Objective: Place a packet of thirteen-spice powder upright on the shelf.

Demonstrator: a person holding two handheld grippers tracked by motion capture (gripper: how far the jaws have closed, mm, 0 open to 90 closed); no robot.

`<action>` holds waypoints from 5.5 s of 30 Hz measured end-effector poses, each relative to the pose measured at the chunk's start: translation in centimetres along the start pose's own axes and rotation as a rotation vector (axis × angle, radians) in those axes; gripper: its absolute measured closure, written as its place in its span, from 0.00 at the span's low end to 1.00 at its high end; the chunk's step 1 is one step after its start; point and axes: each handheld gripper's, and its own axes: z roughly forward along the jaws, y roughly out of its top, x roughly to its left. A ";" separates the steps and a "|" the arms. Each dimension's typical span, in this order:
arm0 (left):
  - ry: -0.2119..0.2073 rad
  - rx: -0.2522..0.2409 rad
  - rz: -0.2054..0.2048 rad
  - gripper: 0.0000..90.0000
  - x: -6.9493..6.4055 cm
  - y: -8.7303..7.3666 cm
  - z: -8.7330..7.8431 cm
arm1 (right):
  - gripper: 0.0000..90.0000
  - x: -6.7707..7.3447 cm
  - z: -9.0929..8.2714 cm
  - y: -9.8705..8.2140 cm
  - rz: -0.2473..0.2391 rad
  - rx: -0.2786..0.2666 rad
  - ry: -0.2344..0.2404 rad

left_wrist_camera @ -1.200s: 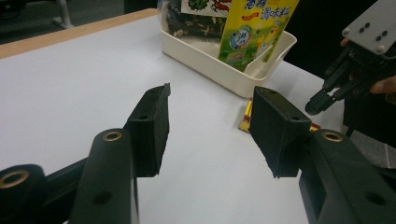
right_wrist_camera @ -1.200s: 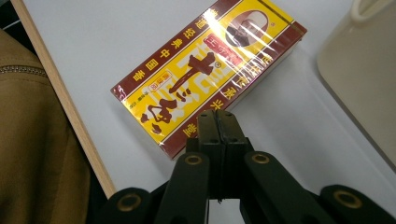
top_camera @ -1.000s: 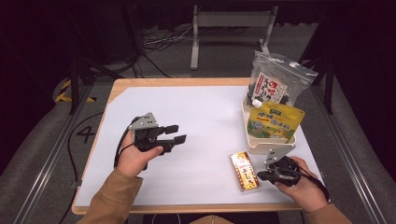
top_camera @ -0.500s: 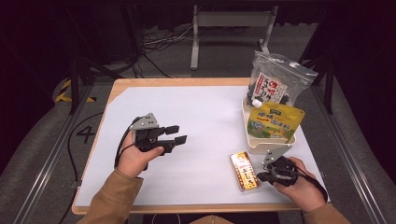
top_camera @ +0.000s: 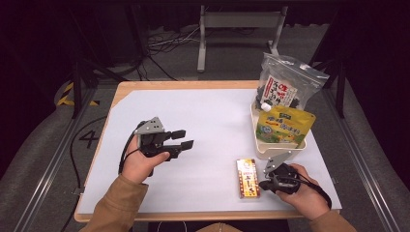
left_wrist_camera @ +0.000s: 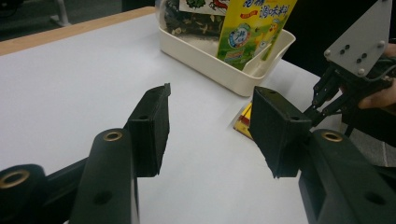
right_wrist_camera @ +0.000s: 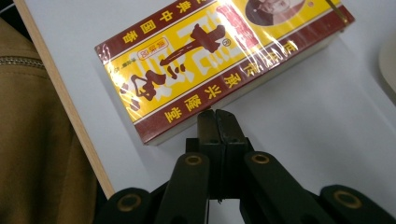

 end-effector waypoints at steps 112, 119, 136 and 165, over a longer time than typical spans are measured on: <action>-0.011 0.342 0.052 0.11 -5.5 -3.8 10.4 | 0.53 -2.0 -6.7 1.6 0.154 -0.525 -0.168; -0.017 0.375 0.055 0.10 -5.8 -4.3 11.5 | 0.53 -2.2 -6.8 1.4 0.161 -0.525 -0.171; 0.033 0.459 0.087 0.14 -7.2 -5.5 13.7 | 0.52 -2.0 -6.5 1.6 0.156 -0.519 -0.169; 0.074 0.405 0.075 0.36 -7.6 -5.1 12.5 | 0.59 -1.7 -6.6 1.9 0.131 -0.512 -0.134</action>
